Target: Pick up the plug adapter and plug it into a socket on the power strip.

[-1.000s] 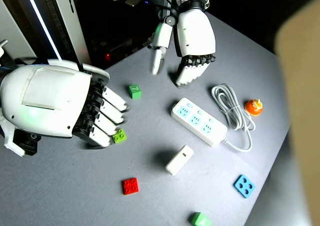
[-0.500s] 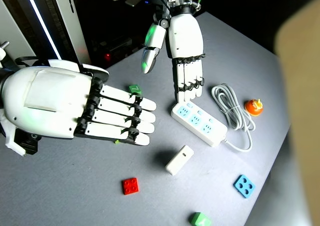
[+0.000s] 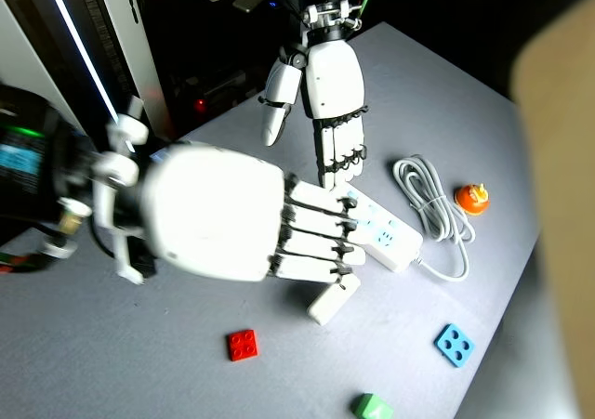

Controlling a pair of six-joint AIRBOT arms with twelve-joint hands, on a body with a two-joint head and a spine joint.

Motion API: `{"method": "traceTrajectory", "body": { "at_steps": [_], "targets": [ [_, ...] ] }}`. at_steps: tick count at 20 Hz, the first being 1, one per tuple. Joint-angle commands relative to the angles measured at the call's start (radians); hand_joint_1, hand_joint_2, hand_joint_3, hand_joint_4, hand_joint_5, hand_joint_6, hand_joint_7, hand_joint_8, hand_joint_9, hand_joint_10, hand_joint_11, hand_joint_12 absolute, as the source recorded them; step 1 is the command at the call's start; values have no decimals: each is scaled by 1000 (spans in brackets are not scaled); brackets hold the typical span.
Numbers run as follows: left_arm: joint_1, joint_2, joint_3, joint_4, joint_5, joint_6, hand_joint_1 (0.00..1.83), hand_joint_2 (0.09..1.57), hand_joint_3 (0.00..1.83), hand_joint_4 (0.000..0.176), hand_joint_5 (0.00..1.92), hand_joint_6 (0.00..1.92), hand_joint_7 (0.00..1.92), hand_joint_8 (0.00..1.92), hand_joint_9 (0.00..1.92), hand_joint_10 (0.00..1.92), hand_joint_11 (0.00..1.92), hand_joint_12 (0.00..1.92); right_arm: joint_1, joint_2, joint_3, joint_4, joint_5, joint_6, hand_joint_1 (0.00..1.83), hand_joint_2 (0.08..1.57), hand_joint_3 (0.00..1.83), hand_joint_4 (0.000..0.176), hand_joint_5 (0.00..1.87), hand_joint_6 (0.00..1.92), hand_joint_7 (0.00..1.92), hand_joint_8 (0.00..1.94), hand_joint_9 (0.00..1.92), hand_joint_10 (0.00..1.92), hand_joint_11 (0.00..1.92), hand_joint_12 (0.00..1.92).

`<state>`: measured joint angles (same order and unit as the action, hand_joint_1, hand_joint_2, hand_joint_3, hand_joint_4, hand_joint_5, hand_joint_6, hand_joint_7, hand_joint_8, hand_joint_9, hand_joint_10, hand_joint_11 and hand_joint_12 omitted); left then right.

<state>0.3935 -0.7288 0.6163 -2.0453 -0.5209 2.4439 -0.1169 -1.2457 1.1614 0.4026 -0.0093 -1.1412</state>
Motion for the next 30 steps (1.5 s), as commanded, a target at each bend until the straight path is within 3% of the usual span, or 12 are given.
{"method": "traceTrajectory", "body": {
  "at_steps": [1, 4, 5, 6, 8, 15, 21, 24, 30],
  "targets": [
    [-5, -2, 6, 42, 12, -2, 0, 1285, 1, 0, 34, 2, 47, 2, 26, 1, 0, 10, 17, -12, 23, 7, 76, 3, 1002, 1142, 2, 0, 166, 8, 149, 2, 159, 2, 0, 671],
    [4, -31, 38, 48, 12, -2, 0, 1283, 0, 0, 55, 9, 73, 11, 39, 6, 13, 16, 16, -91, 130, 7, 44, 32, 983, 1211, 18, 0, 204, 7, 152, 1, 160, 1, 0, 778],
    [9, -37, 46, 66, 13, -20, 0, 1285, 1, 0, 43, 3, 62, 5, 21, 1, 2, 2, 16, -109, 153, 7, 37, 57, 992, 1226, 14, 0, 188, 2, 142, 0, 151, 0, 0, 759],
    [26, -44, 55, 117, 15, -94, 0, 1288, 2, 0, 49, 5, 69, 7, 27, 4, 2, 1, 16, -130, 184, 18, 33, 74, 996, 1234, 14, 0, 169, 0, 128, 0, 140, 0, 0, 753],
    [41, -52, 66, 121, 15, -113, 0, 1289, 2, 0, 63, 9, 88, 13, 54, 14, 22, 10, 16, -161, 230, 52, 41, 74, 1022, 1242, 9, 0, 192, 7, 151, 4, 157, 4, 0, 749],
    [70, -91, 81, 121, 27, -110, 0, 1286, 0, 0, 66, 4, 86, 4, 60, 6, 24, 20, 1, -176, 292, 133, 28, 75, 1022, 1221, 0, 0, 214, 8, 165, 12, 178, 12, 0, 830],
    [95, -93, 88, 157, 64, -95, 0, 1289, 1, 0, 69, 2, 92, 3, 63, 4, 27, 28, -28, -214, 352, 160, 1, 89, 991, 1232, 2, 0, 193, 0, 136, 0, 142, 2, 0, 635],
    [102, -90, 81, 157, 66, -95, 5, 1293, 2, 0, 76, 4, 86, 1, 58, 2, 21, 31, -38, -228, 376, 160, -13, 88, 981, 1199, 0, 0, 205, 3, 164, 5, 164, 5, 0, 764],
    [99, -87, 81, 157, 70, -90, 0, 1288, 0, 0, 72, 4, 66, 5, 54, 7, 29, 49, -65, -271, 432, 160, -26, 106, 980, 1212, 4, 0, 178, 3, 156, 5, 164, 8, 0, 736]
  ]
}}
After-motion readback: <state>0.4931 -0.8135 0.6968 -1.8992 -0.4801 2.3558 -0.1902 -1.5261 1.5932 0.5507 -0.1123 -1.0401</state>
